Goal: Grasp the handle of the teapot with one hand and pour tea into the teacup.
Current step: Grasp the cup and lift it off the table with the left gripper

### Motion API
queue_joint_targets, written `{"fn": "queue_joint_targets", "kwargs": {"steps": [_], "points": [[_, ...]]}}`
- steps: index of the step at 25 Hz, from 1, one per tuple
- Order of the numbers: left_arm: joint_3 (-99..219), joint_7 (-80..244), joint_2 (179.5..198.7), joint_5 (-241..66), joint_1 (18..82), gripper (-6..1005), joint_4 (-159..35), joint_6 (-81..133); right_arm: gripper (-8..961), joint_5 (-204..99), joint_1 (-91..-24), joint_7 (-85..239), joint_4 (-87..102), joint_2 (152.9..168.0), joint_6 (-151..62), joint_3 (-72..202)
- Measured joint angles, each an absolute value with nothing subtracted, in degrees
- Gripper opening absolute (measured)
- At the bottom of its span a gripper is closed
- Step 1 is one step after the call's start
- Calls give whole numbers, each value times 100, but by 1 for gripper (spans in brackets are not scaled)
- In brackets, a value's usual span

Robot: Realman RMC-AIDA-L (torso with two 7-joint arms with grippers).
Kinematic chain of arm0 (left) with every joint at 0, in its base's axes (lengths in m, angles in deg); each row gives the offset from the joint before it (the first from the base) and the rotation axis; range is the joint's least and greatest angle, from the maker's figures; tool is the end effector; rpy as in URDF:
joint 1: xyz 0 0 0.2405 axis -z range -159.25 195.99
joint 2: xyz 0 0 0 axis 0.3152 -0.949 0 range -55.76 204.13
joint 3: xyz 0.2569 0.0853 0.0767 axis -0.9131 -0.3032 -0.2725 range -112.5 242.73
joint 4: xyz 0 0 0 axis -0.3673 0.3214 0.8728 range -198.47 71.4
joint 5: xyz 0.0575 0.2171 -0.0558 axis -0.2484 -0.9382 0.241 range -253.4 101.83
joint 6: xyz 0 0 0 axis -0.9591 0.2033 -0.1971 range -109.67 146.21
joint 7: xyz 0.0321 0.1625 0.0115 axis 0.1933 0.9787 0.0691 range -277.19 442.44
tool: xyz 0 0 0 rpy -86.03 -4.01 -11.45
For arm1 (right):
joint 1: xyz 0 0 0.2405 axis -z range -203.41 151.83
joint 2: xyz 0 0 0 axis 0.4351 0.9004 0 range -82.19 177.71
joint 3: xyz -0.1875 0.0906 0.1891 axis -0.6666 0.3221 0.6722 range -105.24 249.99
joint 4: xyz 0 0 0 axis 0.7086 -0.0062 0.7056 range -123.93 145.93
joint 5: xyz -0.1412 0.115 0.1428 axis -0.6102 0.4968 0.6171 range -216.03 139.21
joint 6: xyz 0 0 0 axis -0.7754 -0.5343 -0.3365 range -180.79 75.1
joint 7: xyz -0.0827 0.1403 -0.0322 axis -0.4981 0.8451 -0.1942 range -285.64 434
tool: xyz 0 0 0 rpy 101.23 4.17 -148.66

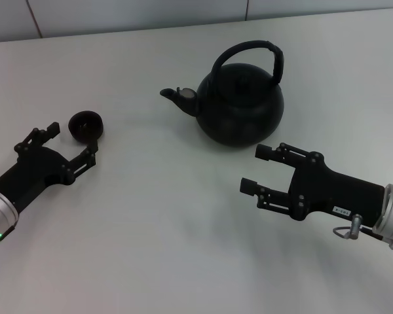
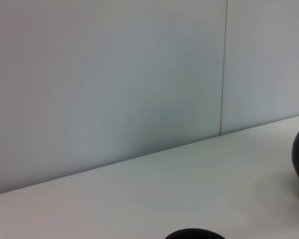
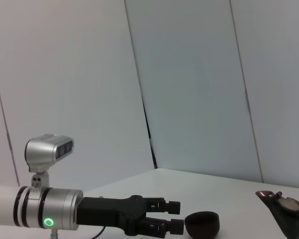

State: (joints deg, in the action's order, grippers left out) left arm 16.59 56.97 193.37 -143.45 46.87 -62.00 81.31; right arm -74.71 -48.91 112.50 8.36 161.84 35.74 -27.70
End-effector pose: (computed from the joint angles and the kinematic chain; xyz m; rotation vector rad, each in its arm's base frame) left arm -0.3581 0.3524 -0.0977 -2.1471 -0.5426 -0.5723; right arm 0.3337 0.2784 -0.0792 -2.4706 0.5054 0.9821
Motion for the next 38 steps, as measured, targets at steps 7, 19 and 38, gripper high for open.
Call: {"fn": "queue_joint_targets", "kwargs": {"steps": [7,19,38], "points": [[1660,5697,19336,-14351,4793,846,-6213,7939,740,-7471,-4895,11251,828,16184,3575,-2788],[1660,5696,19336,-14351,4909,846,-6213,7753,740,-7471,-4908,11251,827,16184,3575,-2774],[1646,5696,19336,-14372,5082,845,-6266,7587,740,-7471,-4927,11251,827,16147,3575,-2745]]}}
